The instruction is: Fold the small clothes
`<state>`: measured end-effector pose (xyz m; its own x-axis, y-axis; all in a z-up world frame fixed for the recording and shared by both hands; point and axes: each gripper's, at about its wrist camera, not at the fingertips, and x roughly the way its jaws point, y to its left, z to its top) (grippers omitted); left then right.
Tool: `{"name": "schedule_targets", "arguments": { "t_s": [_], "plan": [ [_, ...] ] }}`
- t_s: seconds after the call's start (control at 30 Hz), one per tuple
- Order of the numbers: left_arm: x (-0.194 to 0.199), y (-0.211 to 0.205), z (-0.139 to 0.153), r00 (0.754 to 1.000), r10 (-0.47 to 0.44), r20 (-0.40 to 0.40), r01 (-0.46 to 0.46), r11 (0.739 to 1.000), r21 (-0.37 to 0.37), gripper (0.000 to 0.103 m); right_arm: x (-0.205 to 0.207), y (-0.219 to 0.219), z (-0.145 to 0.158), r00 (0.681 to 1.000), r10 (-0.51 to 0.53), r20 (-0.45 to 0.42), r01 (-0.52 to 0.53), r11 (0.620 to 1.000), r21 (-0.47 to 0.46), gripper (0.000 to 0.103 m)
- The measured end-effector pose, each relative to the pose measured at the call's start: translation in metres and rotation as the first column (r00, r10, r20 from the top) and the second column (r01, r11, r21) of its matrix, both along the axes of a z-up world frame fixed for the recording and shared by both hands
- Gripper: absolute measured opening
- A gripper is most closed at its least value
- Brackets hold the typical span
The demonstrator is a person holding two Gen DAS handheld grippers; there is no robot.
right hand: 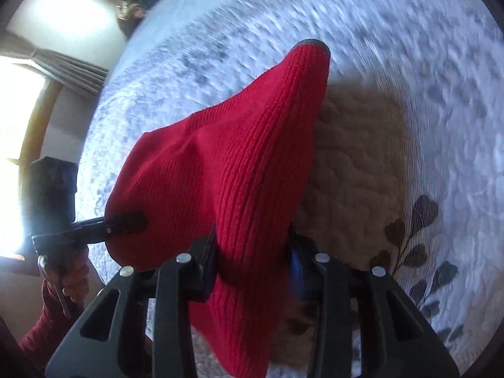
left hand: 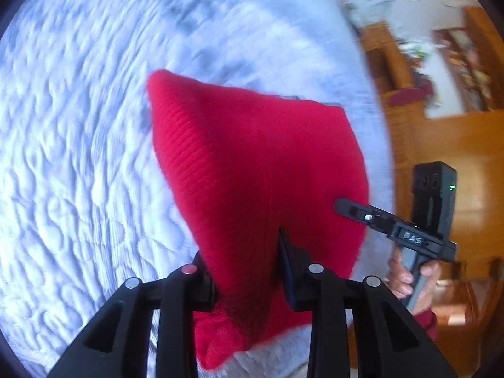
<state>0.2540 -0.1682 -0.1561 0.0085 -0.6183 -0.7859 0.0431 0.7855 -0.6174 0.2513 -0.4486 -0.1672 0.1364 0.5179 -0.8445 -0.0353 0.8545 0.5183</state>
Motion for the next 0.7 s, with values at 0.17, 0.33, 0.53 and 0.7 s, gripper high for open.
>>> {"name": "schedule_targets", "arguments": {
  "t_s": [0.17, 0.33, 0.53, 0.7],
  "plan": [
    [-0.004, 0.009, -0.022, 0.999, 0.039, -0.031, -0.040, 0.998, -0.050, 0.039, -0.009, -0.012, -0.014, 0.999, -0.003, 0.054, -0.002, 0.996, 0.092, 0.045],
    [-0.024, 0.019, -0.011, 1.000, 0.028, -0.012, -0.028, 1.000, -0.005, 0.057, -0.040, -0.012, 0.005, 0.994, 0.002, 0.108, -0.006, 0.999, 0.036, 0.061],
    [-0.068, 0.034, -0.009, 1.000, 0.015, -0.004, -0.015, 1.000, -0.007, 0.066, -0.110, -0.013, -0.001, 0.998, 0.007, 0.060, -0.012, 0.997, 0.075, 0.064],
    [-0.078, 0.025, -0.013, 1.000, 0.010, 0.022, -0.010, 0.999, 0.034, 0.066, -0.142, -0.008, -0.017, 1.000, -0.010, 0.019, 0.008, 0.993, 0.119, 0.044]
  ]
}}
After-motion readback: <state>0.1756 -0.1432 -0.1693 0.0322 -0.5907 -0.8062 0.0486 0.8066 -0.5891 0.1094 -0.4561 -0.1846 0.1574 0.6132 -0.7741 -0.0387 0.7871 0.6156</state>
